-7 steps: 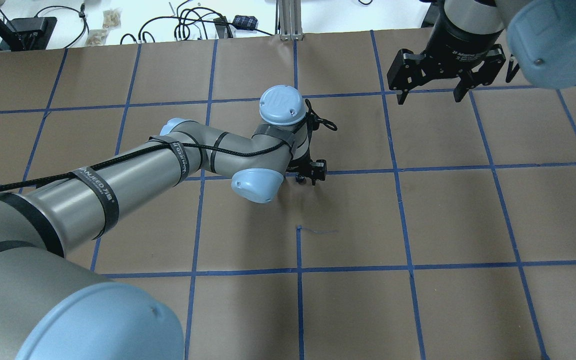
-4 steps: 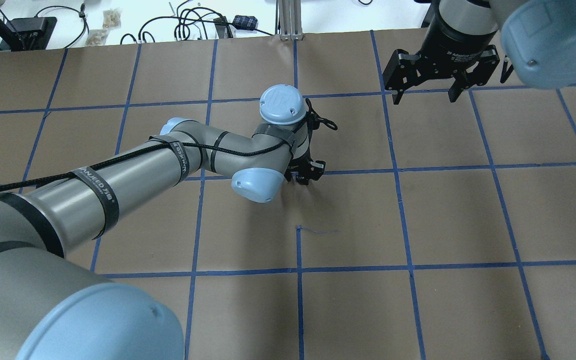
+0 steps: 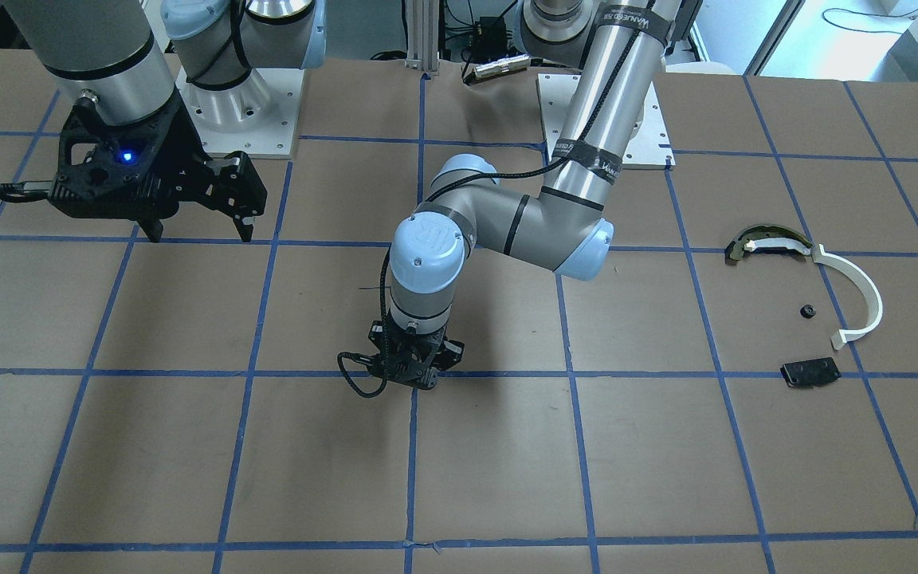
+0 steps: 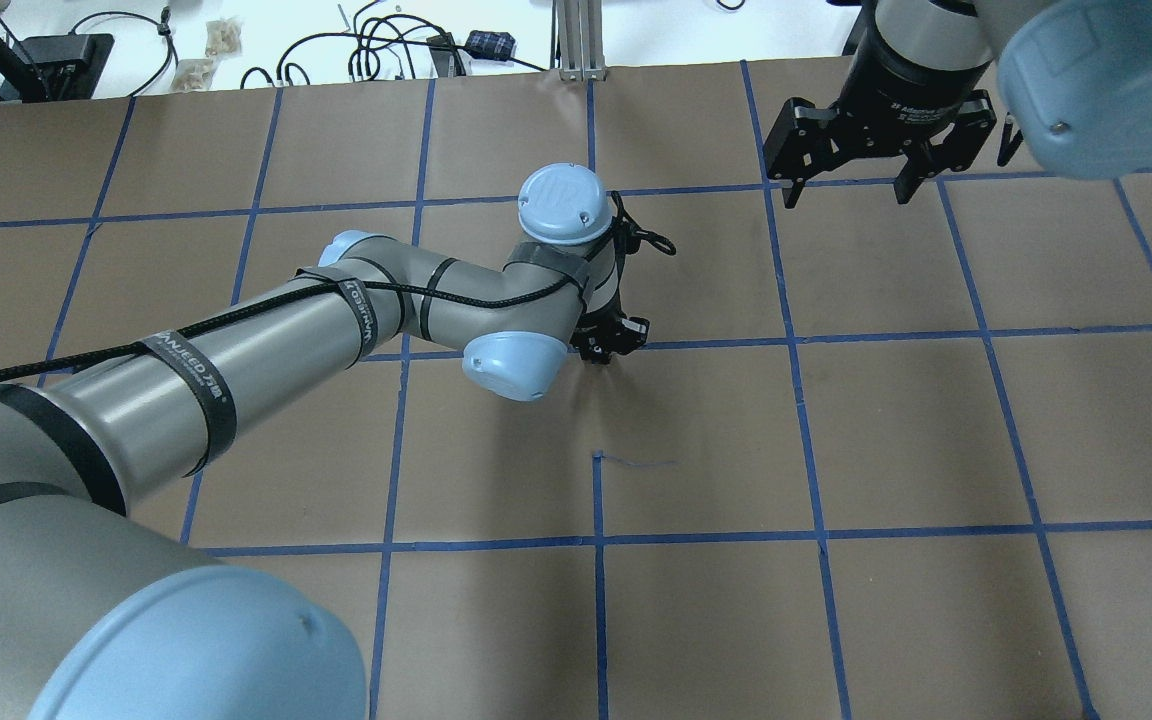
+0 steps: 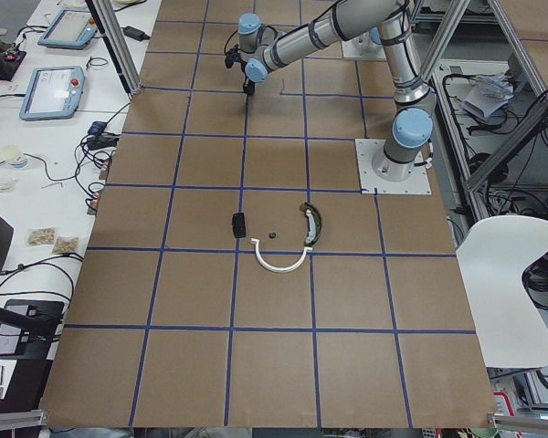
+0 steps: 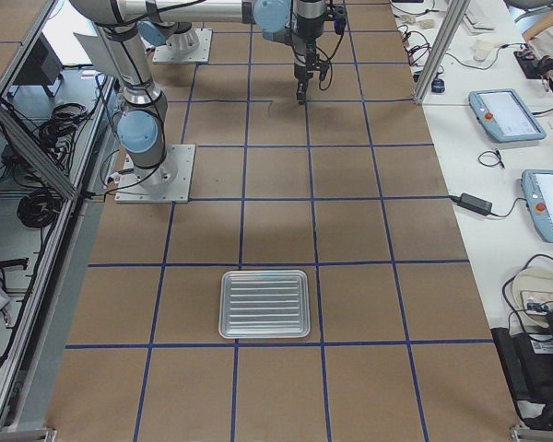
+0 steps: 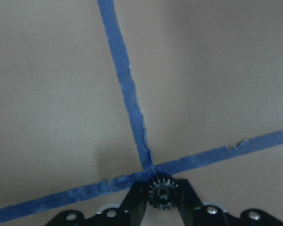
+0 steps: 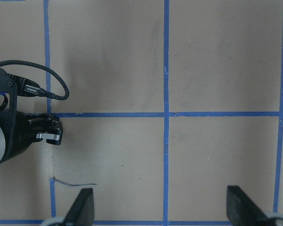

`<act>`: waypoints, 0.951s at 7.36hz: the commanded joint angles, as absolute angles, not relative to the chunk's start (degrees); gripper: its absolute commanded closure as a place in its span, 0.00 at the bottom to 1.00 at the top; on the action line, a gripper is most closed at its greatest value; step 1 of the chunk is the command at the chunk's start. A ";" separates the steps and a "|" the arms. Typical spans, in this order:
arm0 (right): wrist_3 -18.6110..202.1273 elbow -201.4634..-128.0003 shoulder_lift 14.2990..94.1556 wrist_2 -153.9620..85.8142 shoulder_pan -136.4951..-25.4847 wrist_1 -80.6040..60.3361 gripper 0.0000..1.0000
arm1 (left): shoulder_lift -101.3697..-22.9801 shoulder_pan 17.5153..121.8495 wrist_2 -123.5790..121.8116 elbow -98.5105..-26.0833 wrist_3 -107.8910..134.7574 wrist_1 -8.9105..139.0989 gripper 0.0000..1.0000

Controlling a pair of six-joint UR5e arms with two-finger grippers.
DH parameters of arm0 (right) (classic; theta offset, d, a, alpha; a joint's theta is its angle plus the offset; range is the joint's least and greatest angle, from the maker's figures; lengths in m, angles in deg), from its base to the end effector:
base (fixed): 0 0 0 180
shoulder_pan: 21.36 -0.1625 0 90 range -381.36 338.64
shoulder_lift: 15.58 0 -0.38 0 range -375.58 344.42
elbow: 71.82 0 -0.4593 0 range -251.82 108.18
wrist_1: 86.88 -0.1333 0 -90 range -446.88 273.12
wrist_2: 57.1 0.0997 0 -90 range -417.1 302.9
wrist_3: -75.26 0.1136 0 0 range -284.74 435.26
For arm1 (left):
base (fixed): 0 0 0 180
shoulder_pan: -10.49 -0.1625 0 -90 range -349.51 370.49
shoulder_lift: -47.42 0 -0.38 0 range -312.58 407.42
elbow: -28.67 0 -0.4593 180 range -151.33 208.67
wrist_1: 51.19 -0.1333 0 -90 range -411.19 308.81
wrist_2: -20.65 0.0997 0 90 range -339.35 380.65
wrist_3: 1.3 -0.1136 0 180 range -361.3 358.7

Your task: Place bearing gear from tray to pile

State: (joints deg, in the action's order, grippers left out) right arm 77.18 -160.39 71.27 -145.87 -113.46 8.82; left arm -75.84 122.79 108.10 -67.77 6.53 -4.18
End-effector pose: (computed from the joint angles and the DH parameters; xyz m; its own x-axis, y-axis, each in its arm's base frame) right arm 0.1572 -0.5819 0.4218 -0.9997 -0.0047 -0.0237 -0.0031 0.9976 -0.0687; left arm -0.3814 -0.5654 0.0793 -0.9663 0.2520 0.0518 0.2495 0.9670 -0.0508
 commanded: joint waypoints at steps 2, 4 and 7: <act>77.28 -160.42 71.26 -145.78 -113.47 8.92 0.00 | -74.40 121.06 108.45 -66.51 6.00 -2.85 1.00; 77.28 -160.42 71.34 -145.78 -113.56 8.92 0.00 | -72.65 113.81 108.98 -66.34 2.57 1.35 1.00; 77.28 -160.42 71.26 -145.07 -113.56 8.92 0.00 | -68.87 99.13 112.40 -66.43 -17.04 8.21 1.00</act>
